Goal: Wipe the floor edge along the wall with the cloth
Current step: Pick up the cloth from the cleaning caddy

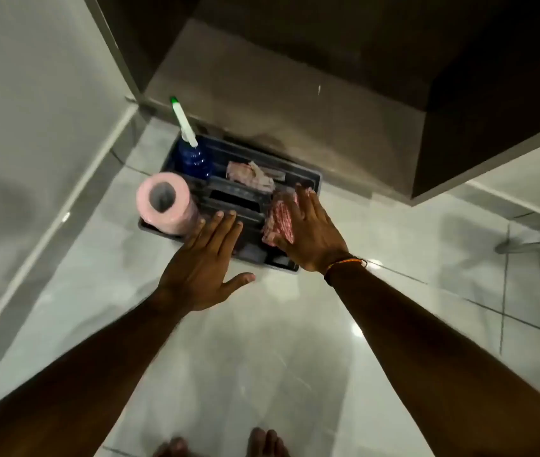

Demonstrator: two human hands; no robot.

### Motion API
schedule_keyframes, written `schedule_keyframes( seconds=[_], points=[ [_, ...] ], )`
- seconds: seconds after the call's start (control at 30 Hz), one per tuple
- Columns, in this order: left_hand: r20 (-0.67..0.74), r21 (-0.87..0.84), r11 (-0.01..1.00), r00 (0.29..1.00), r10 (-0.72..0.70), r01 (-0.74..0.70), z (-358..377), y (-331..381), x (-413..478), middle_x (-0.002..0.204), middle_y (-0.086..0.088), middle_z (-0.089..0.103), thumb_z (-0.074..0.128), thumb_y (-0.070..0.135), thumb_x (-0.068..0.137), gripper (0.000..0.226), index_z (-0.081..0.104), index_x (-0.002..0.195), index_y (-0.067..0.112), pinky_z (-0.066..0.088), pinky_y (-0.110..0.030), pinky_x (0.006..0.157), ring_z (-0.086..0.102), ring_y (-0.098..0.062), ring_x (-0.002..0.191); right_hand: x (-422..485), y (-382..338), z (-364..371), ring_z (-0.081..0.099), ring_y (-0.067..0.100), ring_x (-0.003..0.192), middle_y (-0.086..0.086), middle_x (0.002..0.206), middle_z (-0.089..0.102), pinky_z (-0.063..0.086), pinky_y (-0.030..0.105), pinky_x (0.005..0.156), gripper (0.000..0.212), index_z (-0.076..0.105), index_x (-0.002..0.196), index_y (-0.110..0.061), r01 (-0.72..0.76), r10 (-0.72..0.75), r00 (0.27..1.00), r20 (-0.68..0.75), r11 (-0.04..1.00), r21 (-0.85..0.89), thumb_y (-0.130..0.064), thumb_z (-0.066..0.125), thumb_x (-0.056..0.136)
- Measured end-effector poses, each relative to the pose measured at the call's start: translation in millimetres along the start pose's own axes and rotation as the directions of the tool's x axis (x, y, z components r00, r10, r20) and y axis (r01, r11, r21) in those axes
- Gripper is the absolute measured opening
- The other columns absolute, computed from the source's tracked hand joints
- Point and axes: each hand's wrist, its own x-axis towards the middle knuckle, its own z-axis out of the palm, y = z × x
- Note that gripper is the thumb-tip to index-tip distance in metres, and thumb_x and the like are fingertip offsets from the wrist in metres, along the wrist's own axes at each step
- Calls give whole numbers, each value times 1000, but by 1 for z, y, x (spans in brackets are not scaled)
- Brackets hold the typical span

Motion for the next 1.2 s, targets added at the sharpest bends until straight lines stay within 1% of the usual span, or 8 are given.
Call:
schedule_keyframes(
  seconds=[0.13, 0.37, 0.5, 0.77, 0.87, 0.97, 1.07, 1.2],
  points=[
    [94, 63, 998, 995, -28, 22, 48, -13, 16, 178, -14, 5, -2, 89, 92, 112, 11, 168, 8, 13, -57, 132, 5, -34, 164, 30, 10, 57, 4, 45, 161, 12, 176, 5, 24, 60, 128, 102, 7, 168, -22, -12, 13, 999, 32, 1000, -16, -63, 62, 93],
    [132, 35, 999, 991, -34, 29, 89, -27, 23, 178, -10, 2, -5, 93, 87, 115, 6, 169, 12, 5, -57, 132, -3, -30, 165, 64, 19, 104, -4, 44, 162, 19, 175, -5, 5, 60, 132, 120, -13, 166, -17, -73, 78, 997, 20, 978, -196, -68, 65, 89],
    [89, 32, 999, 996, -27, 24, 96, -26, 24, 176, -15, 18, 11, 90, 93, 110, 20, 167, 9, 14, -63, 129, 11, -36, 164, 60, 20, 102, -5, 47, 160, 25, 173, -7, 3, 57, 131, 84, -10, 166, -15, -53, 51, 999, -16, 976, -211, -34, 49, 110],
    [56, -33, 995, 994, -91, 93, 96, -18, 28, 177, -12, 6, 1, 92, 89, 111, 7, 167, 13, 5, -59, 132, 1, -33, 164, 59, 20, 60, 40, 44, 149, 19, 167, 34, 38, 54, 124, 73, 18, 167, -28, -87, 142, 980, -139, 936, 342, -1, 46, 105],
    [47, -76, 991, 993, -109, 113, 85, -12, 25, 177, -11, -4, -5, 91, 87, 107, -6, 162, 15, 2, -55, 133, -5, -31, 164, 47, 18, 49, 56, 27, 137, 16, 155, 52, 44, 31, 118, 73, 25, 166, -18, -114, 260, 955, -143, 766, 633, 11, 46, 102],
    [10, -93, 989, 993, -116, 117, 67, -4, 16, 177, -14, 3, 1, 89, 91, 109, 7, 167, 10, 6, -54, 133, 1, -32, 164, 36, 4, 39, 51, 23, 143, 14, 162, 44, 41, 25, 120, 59, 27, 163, -5, -80, 347, 936, -58, 370, 926, -16, 43, 108],
    [-9, -103, 985, 990, -139, 137, 50, -1, 0, 177, -15, 7, 4, 87, 93, 110, 14, 168, 7, 9, -54, 133, 4, -32, 164, 22, -15, 22, 45, 28, 148, 15, 169, 34, 39, 28, 122, 59, 23, 164, -4, -47, 334, 942, 22, 68, 997, -28, 34, 111],
    [-19, -127, 974, 981, -194, 190, 35, -6, -36, 177, -16, 9, 7, 86, 95, 108, 15, 168, 6, 11, -53, 133, 7, -32, 164, 0, -53, 12, 54, 20, 138, 11, 166, 36, 43, 22, 118, 51, 22, 164, -5, -75, 319, 943, 98, -86, 994, -23, 20, 117]
  ],
)
